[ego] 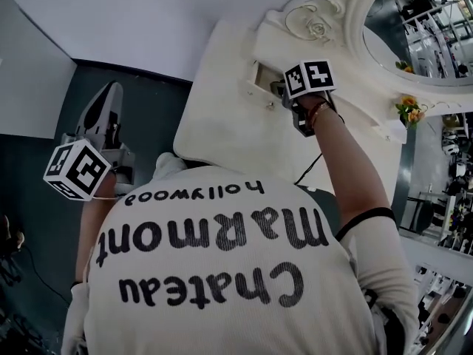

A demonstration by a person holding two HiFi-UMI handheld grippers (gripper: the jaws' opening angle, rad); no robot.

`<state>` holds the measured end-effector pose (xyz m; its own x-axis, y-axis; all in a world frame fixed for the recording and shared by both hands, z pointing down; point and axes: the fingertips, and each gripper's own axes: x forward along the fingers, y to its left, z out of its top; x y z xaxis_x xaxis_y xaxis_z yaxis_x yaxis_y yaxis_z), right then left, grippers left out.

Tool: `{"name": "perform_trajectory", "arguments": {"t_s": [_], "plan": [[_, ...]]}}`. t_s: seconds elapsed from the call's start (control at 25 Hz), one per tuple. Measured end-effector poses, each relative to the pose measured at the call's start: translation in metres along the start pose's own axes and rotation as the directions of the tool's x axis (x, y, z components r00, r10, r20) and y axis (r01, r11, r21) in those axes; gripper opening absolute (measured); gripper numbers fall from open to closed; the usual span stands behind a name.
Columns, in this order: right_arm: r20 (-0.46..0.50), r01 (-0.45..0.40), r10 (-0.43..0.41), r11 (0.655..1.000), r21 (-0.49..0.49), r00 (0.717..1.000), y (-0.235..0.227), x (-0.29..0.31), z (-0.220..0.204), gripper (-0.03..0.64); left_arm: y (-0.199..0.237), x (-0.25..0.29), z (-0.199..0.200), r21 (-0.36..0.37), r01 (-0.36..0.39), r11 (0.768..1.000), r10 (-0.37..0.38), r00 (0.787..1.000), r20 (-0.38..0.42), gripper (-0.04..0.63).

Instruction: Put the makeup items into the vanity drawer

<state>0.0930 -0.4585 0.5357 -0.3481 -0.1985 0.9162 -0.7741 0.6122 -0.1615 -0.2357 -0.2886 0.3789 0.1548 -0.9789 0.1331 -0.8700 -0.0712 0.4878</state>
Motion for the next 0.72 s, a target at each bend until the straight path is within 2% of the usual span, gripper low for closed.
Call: {"name": "perform_trajectory", "arguments": {"t_s": [0.32, 0.56, 0.72], "plan": [[-0.033, 0.077, -0.075, 0.995, 0.065, 0.997, -0.004, 0.000, 0.001, 0.143, 0.024, 0.040, 0.033, 0.025, 0.080, 0.996, -0.079, 0.995, -0.054, 0.008], [-0.047, 0.125, -0.120, 0.985, 0.119, 0.992, 0.000, 0.000, 0.000, 0.144, 0.029, 0.074, 0.039, 0.015, 0.174, 0.985, -0.171, 0.979, -0.115, 0.008], [-0.056, 0.145, -0.138, 0.978, 0.148, 0.989, -0.001, 0.002, 0.002, 0.144, 0.035, 0.090, 0.036, -0.003, 0.206, 0.979, -0.204, 0.969, -0.141, 0.008]]}}
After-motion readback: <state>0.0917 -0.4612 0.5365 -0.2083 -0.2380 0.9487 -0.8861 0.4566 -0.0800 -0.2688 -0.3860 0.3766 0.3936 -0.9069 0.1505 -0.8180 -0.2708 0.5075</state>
